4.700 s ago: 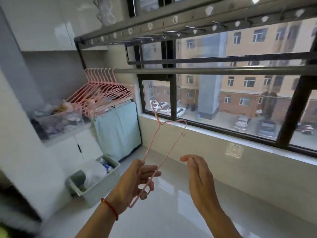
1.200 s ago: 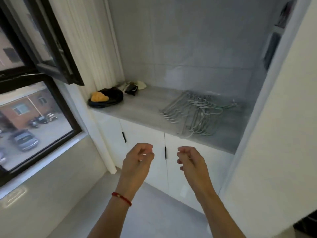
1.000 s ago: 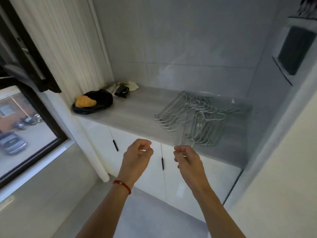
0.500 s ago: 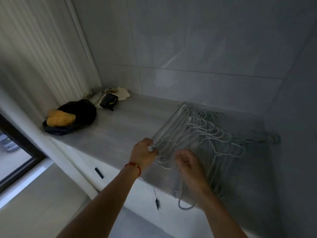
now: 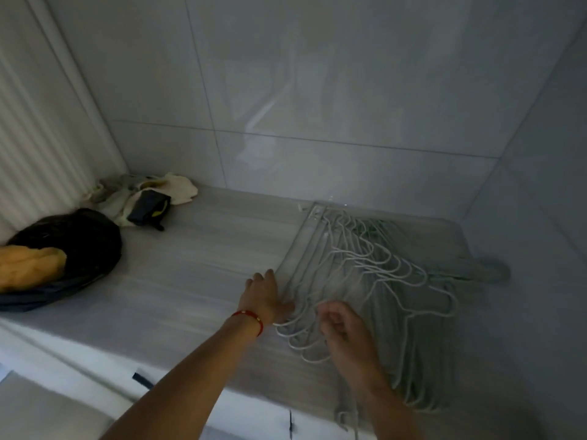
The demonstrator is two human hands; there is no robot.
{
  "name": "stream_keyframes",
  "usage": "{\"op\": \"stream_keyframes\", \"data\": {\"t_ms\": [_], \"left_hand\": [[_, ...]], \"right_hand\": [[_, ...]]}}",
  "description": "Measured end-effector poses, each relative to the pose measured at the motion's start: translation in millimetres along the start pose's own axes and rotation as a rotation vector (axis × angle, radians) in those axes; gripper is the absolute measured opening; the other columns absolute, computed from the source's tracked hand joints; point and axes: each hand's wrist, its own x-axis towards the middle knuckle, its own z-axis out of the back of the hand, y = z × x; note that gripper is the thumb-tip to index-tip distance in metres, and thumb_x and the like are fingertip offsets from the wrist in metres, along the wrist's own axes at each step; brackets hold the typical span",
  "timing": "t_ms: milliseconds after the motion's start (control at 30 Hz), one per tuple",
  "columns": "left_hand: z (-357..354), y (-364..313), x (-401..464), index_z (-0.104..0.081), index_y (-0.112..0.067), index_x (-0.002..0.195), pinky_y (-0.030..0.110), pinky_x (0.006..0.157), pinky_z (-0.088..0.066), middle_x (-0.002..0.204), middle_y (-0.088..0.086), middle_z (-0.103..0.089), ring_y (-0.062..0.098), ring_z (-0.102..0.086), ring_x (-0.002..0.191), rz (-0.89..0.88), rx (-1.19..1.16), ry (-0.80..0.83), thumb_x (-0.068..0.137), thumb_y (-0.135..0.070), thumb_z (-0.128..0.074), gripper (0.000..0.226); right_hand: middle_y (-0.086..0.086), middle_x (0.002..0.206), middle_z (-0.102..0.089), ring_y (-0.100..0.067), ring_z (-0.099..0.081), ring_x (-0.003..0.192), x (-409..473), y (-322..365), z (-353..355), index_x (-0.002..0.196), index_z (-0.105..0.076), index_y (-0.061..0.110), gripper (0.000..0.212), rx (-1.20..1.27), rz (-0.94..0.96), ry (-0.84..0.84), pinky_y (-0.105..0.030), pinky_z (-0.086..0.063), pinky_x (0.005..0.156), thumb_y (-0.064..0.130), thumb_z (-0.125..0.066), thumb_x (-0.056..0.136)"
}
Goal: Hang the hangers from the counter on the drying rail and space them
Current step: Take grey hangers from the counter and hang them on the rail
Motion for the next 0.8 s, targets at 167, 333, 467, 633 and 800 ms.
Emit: {"op": "stream_keyframes", "data": {"t_ms": [167, 333, 467, 633, 800], "left_hand": [[26, 14, -19, -0.035, -0.005, 0.152, 0.038, 0.109, -0.043, 0.141, 0.02, -0.052, 0.035, -0.049, 0.133, -0.012, -0.203, -0.025, 0.082, -0.058, -0.072, 0.096], [44, 35, -96, -0.042, -0.02, 0.15, 0.024, 0.074, -0.05, 0.089, -0.002, -0.063, 0.015, -0.063, 0.082, 0.027, -0.566, -0.156, 0.088, -0.051, -0.066, 0.073], [31, 47, -193, -0.049, -0.027, 0.143, 0.018, 0.064, -0.044, 0.09, -0.002, -0.067, 0.007, -0.059, 0.072, 0.138, -0.781, -0.317, 0.093, -0.049, -0.064, 0.057], [-5, 66, -334, -0.052, -0.038, 0.126, 0.028, 0.061, -0.047, 0.096, 0.008, -0.073, 0.007, -0.056, 0.063, 0.333, -0.946, -0.499, 0.07, -0.079, -0.061, 0.07], [-57, 61, -470, -0.054, -0.038, 0.115, 0.021, 0.056, -0.045, 0.086, 0.006, -0.072, 0.005, -0.056, 0.062, 0.515, -0.963, -0.72, 0.076, -0.076, -0.063, 0.055]], "right_hand": [[0.013, 0.086, -0.069, 0.007, -0.065, 0.07, -11, 14, -17, 0.098, -0.066, 0.013, 0.015, 0.033, 0.02, 0.024, -0.006, -0.046, 0.055, 0.002, -0.057, 0.096], [0.01, 0.106, -0.07, -0.01, -0.066, 0.099, -28, 32, -42, 0.107, -0.067, 0.028, 0.018, 0.091, 0.062, 0.185, -0.024, -0.054, 0.083, 0.016, -0.057, 0.097], [0.01, 0.122, -0.065, -0.01, -0.062, 0.114, -63, 48, -61, 0.13, -0.057, 0.031, 0.038, 0.255, -0.019, 0.51, -0.033, -0.053, 0.096, 0.042, -0.06, 0.093], [0.005, 0.131, -0.063, -0.012, -0.066, 0.116, -136, 45, -95, 0.136, -0.051, 0.031, 0.066, 0.332, -0.136, 1.0, -0.044, -0.048, 0.108, 0.071, -0.06, 0.084], [-0.002, 0.121, -0.068, -0.019, -0.068, 0.109, -255, 25, -110, 0.131, -0.055, 0.018, 0.083, 0.145, -0.075, 1.275, -0.046, -0.055, 0.098, 0.071, -0.07, 0.069]]}}
